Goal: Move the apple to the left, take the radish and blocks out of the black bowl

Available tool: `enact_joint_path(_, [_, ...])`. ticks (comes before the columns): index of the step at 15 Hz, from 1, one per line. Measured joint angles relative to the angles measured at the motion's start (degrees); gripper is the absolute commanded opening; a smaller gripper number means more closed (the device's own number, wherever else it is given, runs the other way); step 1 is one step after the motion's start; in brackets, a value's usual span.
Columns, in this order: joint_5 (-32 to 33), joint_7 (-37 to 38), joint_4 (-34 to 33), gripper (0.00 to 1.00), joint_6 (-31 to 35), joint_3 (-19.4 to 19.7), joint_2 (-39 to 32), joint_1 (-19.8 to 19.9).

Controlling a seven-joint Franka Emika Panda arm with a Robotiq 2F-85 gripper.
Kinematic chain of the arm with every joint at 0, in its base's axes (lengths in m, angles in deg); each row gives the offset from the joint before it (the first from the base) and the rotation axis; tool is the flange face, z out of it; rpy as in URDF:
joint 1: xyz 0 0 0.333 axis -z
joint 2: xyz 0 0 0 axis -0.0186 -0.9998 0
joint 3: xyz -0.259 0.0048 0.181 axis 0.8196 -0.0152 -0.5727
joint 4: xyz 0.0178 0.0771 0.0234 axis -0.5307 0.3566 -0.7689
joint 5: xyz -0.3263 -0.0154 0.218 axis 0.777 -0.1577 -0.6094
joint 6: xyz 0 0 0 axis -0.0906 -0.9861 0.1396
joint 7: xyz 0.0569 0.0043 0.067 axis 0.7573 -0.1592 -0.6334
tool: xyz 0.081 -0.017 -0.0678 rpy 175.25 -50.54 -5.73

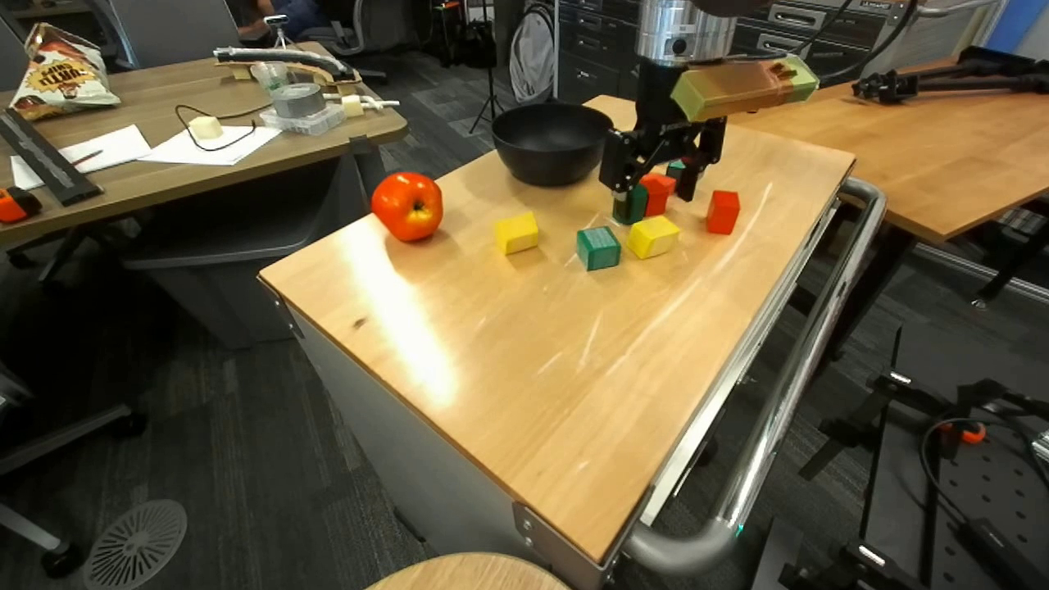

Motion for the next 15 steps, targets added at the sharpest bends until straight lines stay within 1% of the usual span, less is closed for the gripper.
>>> enact_joint_path(2, [4.4,3.4,5.5,1.0,2.3,0.2,5.8,-0.7])
enact_joint_path(4, [7.1,6.0,11.9,1.0,7.9,0.2,12.0,-0.6])
enact_joint_path(6, [7.1,6.2,18.5,1.0,13.8,0.4,18.0,0.4])
enact_joint_path(8, [7.1,6.0,23.5,1.0,16.4,0.7,22.9,1.5])
enact_joint_path(10, [7.1,6.0,25.3,1.0,16.9,0.9,25.0,1.7])
enact_joint_path(15, [7.1,6.0,25.4,1.0,16.9,0.9,25.2,1.7])
